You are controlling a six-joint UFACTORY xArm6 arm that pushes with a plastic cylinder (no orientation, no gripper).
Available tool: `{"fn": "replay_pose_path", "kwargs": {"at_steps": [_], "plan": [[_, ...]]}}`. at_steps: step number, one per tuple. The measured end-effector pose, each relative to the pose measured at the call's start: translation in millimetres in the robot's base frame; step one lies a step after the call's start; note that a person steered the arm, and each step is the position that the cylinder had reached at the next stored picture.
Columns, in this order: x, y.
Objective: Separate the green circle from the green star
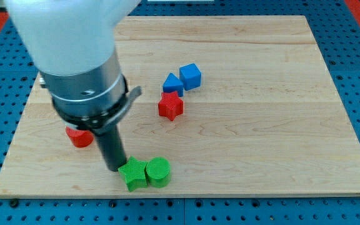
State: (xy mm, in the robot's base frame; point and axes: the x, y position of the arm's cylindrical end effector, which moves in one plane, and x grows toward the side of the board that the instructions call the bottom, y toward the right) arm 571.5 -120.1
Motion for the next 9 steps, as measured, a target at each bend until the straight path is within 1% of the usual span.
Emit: {"fn": "replay_pose_path", "kwargs": {"at_steps": [1,2,3,4,5,7,9], "plan": [[23.2,-55.9],[26.9,-6.9],[26.5,67.4],[26.5,125.2],[26.5,157.0],[34.3,183.5],[-45.5,224.0]]}}
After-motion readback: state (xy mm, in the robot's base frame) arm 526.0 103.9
